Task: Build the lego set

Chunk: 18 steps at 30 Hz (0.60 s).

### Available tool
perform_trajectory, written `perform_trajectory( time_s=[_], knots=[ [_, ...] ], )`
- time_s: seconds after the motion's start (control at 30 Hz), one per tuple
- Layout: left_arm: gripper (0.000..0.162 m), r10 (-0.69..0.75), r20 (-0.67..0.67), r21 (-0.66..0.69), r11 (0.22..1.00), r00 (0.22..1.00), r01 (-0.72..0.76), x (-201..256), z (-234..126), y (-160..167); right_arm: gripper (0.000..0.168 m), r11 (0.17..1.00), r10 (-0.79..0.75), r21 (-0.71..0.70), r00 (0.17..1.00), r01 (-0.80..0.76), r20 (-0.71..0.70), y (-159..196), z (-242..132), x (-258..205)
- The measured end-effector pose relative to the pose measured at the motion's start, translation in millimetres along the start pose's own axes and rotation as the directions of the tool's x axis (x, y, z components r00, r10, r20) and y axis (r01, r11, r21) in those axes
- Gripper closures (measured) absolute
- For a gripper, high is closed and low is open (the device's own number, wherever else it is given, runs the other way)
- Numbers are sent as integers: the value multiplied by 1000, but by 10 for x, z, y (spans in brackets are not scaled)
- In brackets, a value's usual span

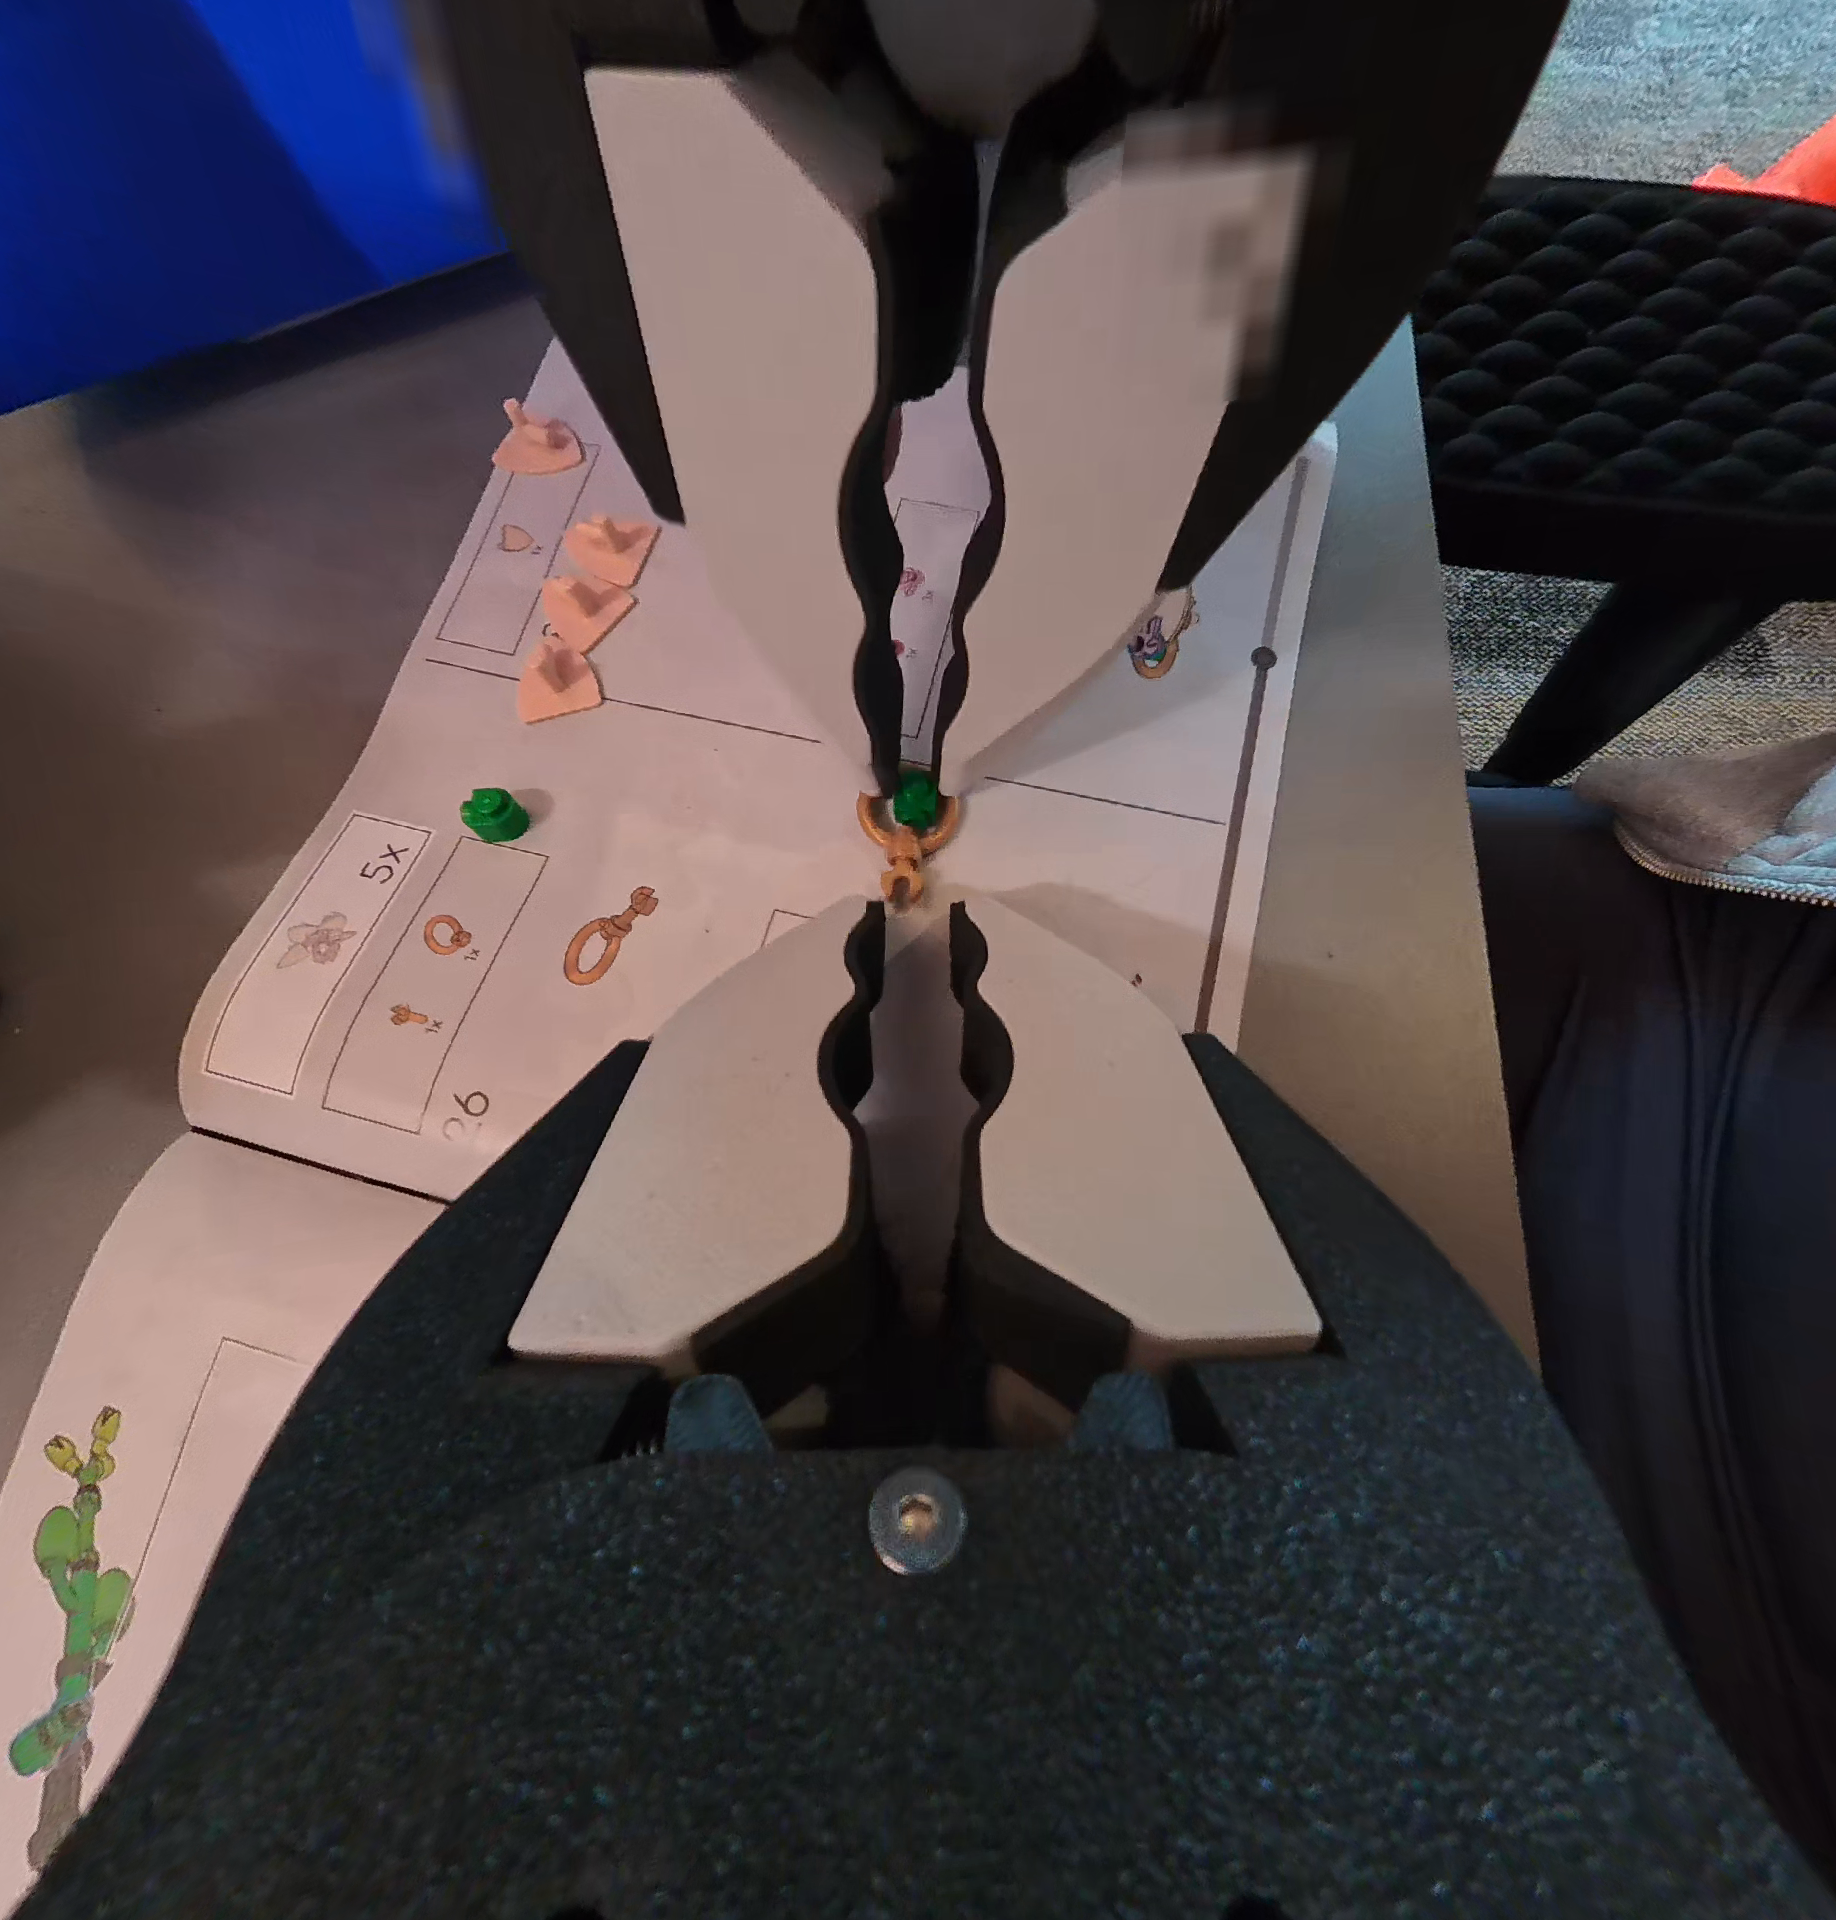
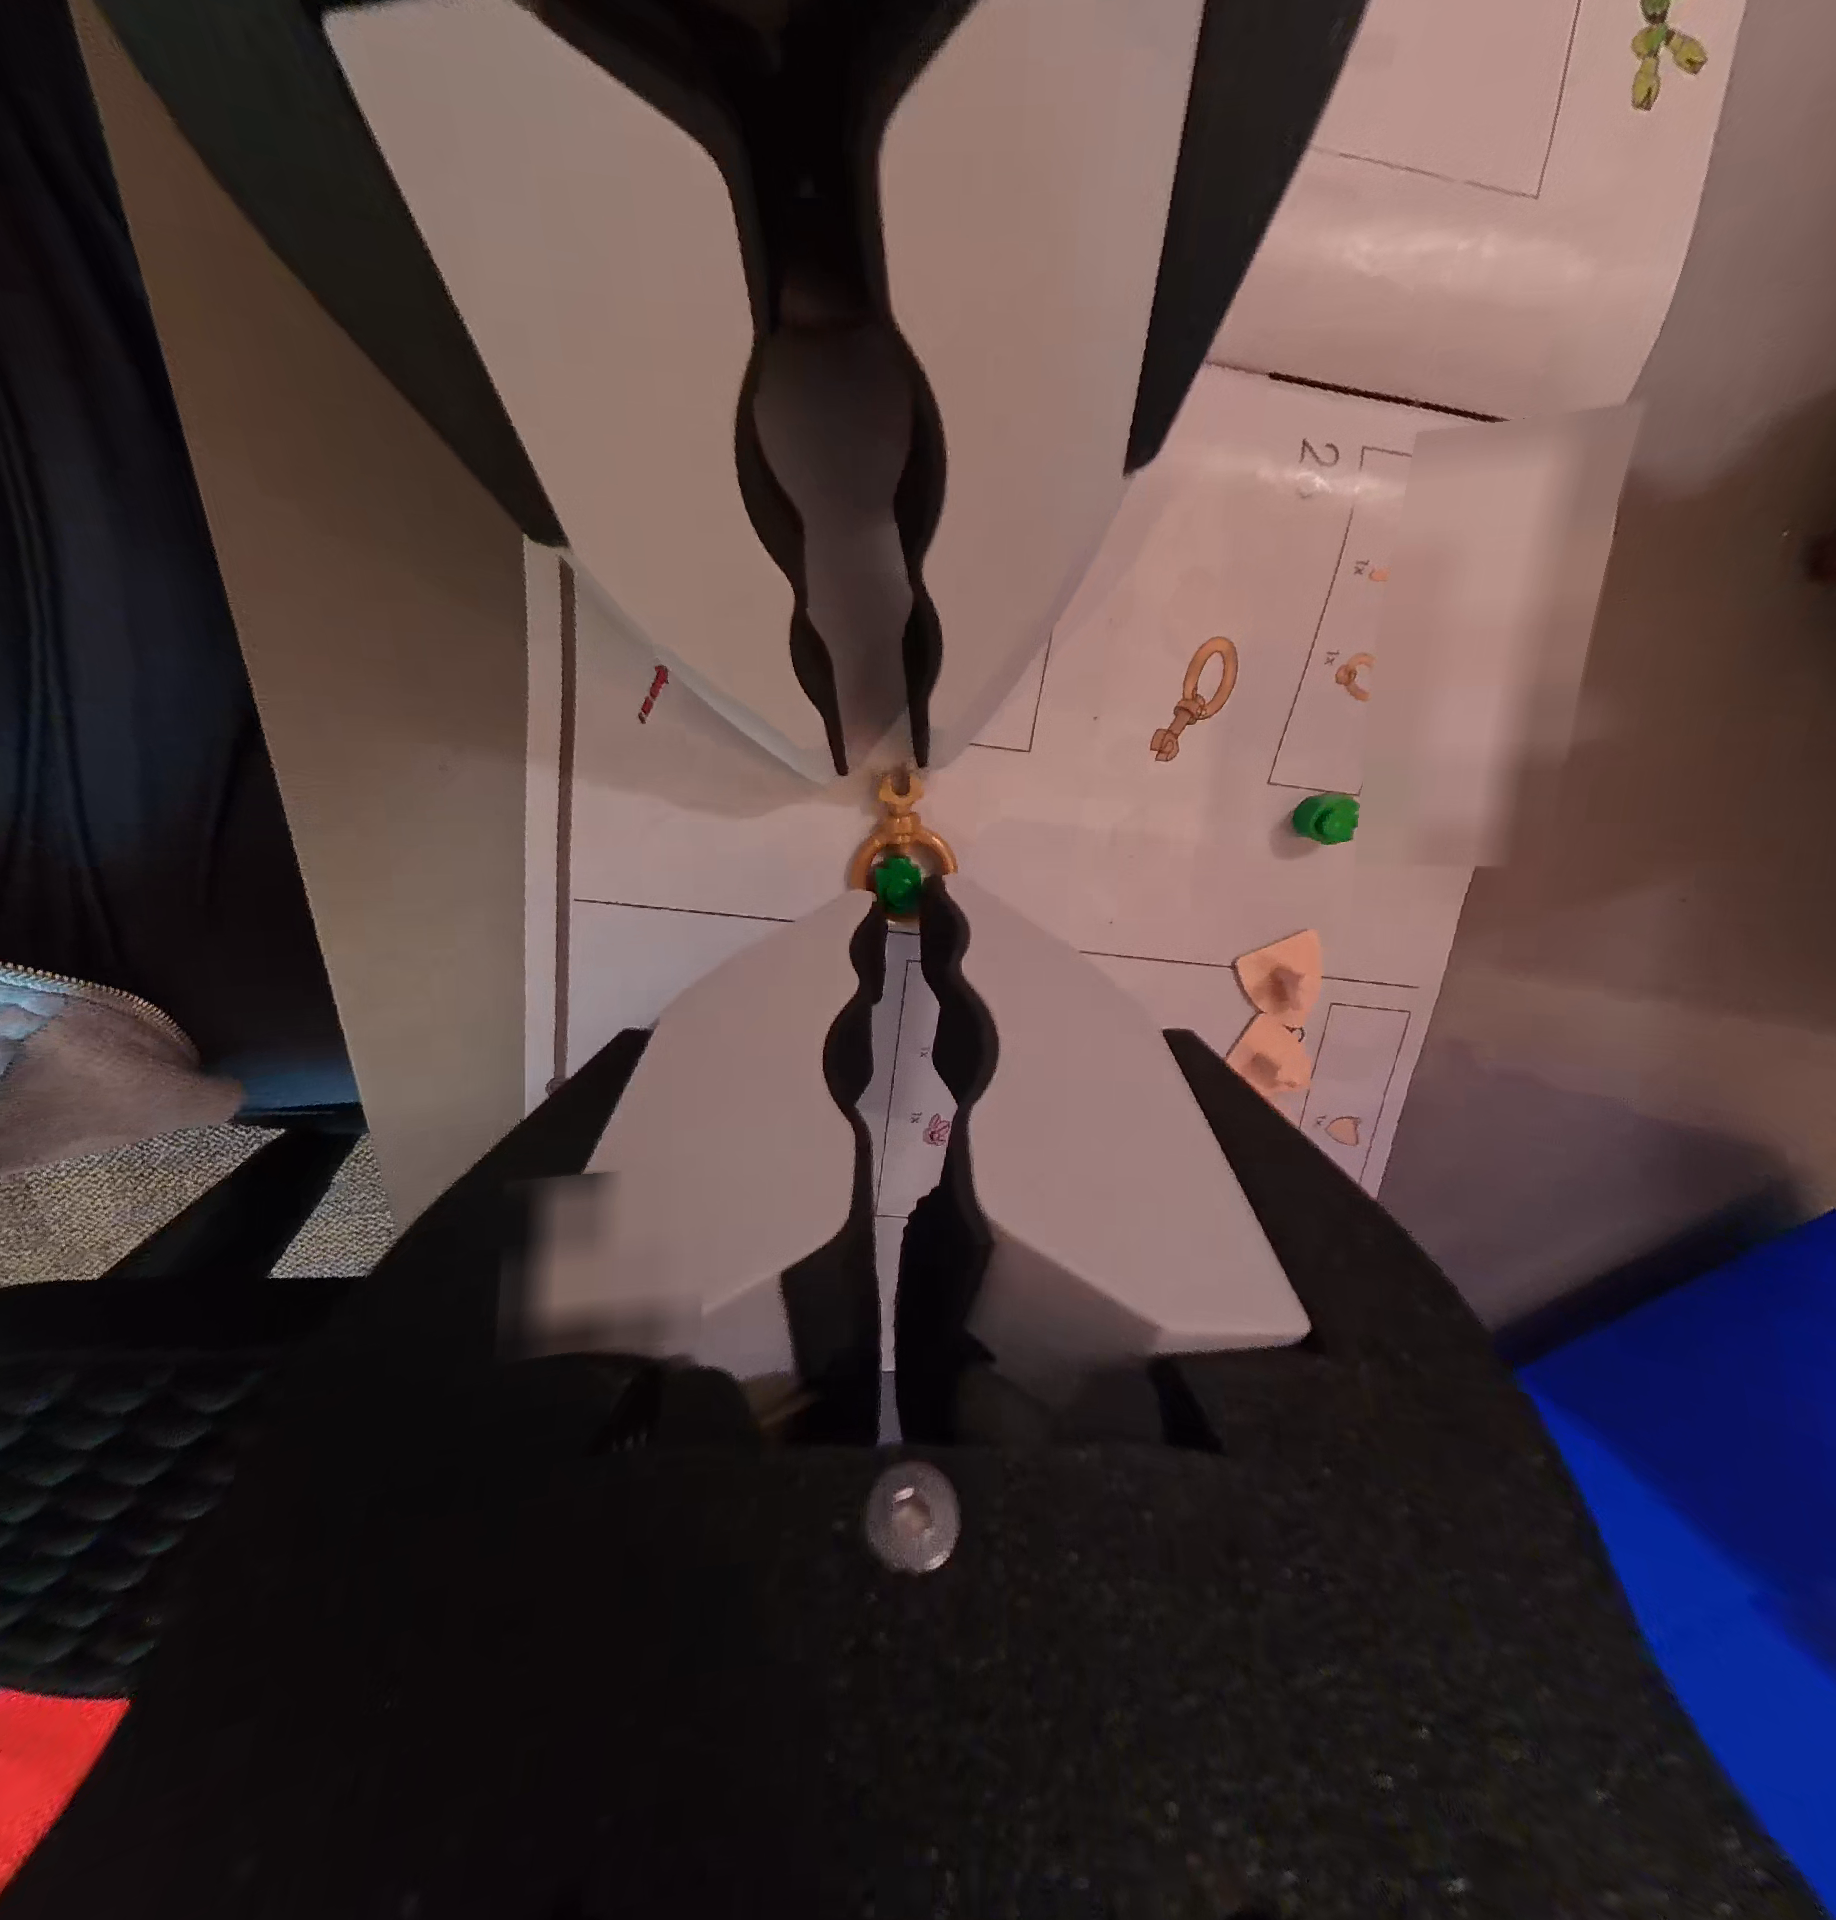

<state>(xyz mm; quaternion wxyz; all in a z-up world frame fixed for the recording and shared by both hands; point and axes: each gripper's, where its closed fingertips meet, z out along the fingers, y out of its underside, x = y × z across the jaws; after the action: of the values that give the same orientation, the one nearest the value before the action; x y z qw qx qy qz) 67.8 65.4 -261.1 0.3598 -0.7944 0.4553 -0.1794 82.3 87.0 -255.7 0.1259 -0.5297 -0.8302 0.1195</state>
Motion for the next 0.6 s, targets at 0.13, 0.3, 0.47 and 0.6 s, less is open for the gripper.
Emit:
perform_trajectory(
  time_s=[0.13, 0.3, 0.47, 0.6],
  knots=[
    [151, -23, -28, 0, 1000, 999, 23, 3, 9, -6, 162, 1000, 23, -12, 1000, -23, 7, -10, 1, 6],
    [152, -38, -50, -1, 999, 998, 38, 21, -6, 1, 162, 1000, 24, 0, 1000, -24, -13, -22, 2, -4],
    [155, -15, -35, 4, 1000, 999, 15, 26, -4, 0, 162, 1000, 21, 3, 1000, -21, -13, -25, 7, -10],
    [155, 1, -21, 7, 1000, 1000, -1, 26, -2, -4, 162, 1000, -4, 6, 1000, 4, -17, -36, 8, -11]
  ],
)
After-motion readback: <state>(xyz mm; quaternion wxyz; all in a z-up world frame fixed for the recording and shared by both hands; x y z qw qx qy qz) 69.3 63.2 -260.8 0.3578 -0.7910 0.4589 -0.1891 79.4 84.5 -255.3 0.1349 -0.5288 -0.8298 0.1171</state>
